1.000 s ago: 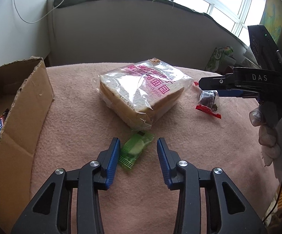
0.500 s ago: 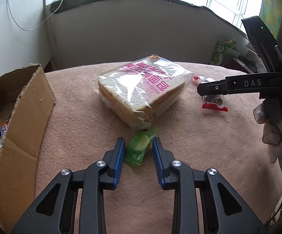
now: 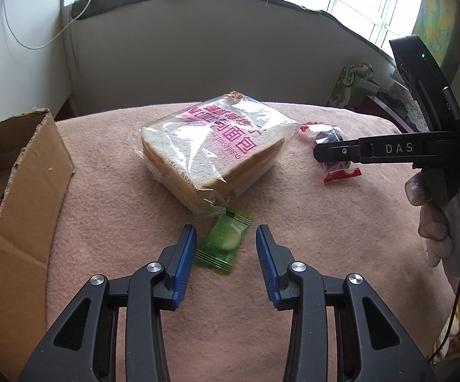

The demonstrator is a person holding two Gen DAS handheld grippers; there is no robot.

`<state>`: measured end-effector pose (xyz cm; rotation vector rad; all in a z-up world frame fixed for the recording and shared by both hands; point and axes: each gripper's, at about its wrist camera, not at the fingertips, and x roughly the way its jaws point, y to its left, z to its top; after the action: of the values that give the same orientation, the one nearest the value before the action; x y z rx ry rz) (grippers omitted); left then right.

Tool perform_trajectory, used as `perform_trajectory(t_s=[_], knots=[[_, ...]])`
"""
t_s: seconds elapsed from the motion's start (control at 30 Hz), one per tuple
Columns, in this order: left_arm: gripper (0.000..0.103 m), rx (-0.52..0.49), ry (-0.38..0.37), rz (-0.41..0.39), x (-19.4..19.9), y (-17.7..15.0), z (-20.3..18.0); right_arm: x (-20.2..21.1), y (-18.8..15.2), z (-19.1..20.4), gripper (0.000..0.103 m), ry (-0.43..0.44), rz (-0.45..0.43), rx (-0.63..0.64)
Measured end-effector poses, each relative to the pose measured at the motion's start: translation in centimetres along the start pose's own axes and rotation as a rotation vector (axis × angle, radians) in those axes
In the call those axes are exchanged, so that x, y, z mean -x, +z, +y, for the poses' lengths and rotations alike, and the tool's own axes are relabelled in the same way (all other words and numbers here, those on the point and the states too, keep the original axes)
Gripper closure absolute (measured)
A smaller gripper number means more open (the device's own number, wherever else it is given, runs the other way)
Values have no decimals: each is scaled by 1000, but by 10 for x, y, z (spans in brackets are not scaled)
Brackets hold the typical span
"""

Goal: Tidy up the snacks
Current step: 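Grasp the dark candy bag with the right gripper while the left gripper grasps the green candy packet, then carry the dark candy bag and green candy packet over the cardboard box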

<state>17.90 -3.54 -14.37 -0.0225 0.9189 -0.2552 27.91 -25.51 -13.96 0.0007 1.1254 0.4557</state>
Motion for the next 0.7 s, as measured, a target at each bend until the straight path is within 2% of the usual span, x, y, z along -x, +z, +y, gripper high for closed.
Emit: perform_trajectory(t_s=[0.1, 0.27, 0.7], knots=[[66, -25, 16, -1, -3, -1, -3, 0, -1, 2, 54, -7, 0, 10], [82, -7, 26, -11, -4, 0, 0, -2, -1, 9, 59, -15, -3, 11], [83, 6, 18, -56, 19, -8, 1, 14, -18, 13, 62, -24, -33, 15]])
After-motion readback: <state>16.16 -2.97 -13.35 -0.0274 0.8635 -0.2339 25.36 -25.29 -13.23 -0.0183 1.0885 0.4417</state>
